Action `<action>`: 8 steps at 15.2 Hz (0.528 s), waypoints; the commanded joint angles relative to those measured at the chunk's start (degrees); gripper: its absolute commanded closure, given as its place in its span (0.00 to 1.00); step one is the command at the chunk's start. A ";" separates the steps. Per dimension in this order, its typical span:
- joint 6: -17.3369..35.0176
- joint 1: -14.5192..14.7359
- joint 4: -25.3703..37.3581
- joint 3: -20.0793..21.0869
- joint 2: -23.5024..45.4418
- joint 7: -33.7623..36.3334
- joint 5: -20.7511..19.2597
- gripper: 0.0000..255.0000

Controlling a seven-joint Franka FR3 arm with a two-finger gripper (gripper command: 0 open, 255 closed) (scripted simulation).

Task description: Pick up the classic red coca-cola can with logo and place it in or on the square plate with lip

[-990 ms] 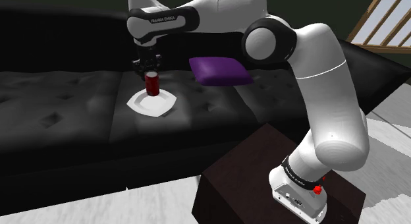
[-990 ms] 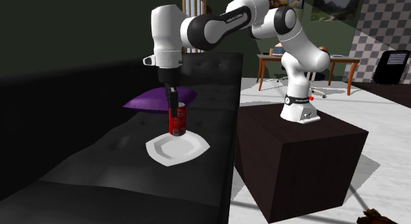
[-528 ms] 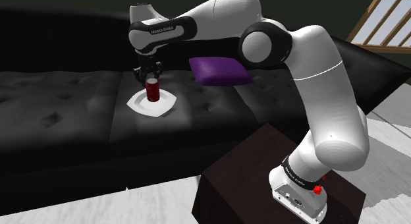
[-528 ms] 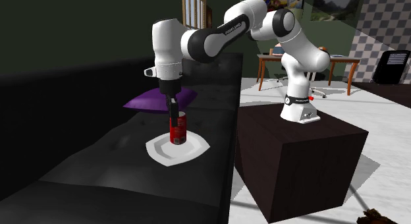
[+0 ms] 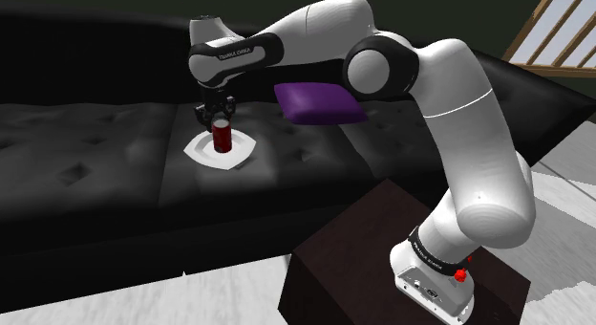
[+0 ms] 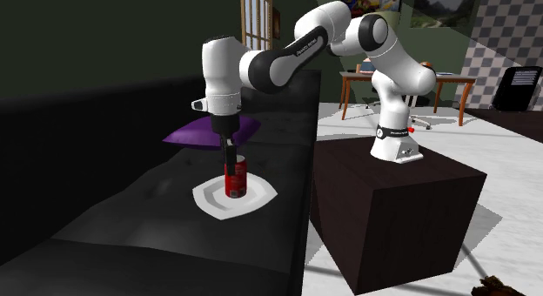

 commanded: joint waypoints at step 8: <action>0.05 0.00 -0.02 0.00 -0.02 0.00 0.00 0.00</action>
